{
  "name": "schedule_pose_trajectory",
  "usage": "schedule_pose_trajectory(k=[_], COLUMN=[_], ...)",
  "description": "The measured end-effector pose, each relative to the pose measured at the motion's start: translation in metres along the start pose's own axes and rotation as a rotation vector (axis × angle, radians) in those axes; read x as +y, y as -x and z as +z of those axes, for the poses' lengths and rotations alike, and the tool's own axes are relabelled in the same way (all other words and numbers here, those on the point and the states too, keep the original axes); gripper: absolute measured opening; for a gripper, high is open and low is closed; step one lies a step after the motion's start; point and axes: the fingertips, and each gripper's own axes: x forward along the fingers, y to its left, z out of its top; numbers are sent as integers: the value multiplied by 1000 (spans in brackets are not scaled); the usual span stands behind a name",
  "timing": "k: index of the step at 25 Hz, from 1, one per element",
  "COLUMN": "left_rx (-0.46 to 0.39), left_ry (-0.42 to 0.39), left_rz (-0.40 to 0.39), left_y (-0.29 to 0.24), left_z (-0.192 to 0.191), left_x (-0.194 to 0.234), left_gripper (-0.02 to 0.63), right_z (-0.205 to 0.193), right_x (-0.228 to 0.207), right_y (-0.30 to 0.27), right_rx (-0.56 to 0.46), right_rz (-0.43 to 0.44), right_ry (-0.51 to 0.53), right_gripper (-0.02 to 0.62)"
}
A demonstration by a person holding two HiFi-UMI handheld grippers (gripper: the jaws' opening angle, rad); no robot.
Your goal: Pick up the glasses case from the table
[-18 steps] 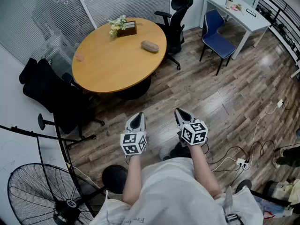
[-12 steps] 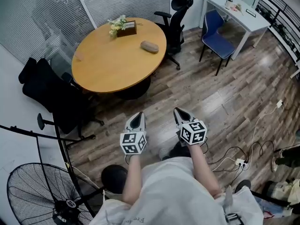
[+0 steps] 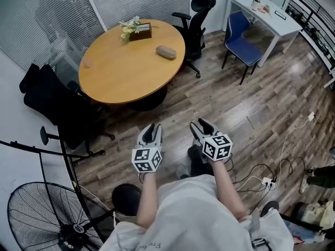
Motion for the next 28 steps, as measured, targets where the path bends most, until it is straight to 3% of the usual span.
schedule_pose_trajectory(k=[7, 28], left_rx=[-13, 9], left_ry=[-10, 6], left_rz=[1, 42], left_y=[-27, -179], left_z=[10, 38], left_x=[-1, 28], left_gripper=[167, 169], right_z=[9, 64], right_x=[-18, -110], right_y=[-16, -135], right_rx=[4, 80], right_rz=[28, 101], right_ry=[-9, 26], right_gripper=[195, 219])
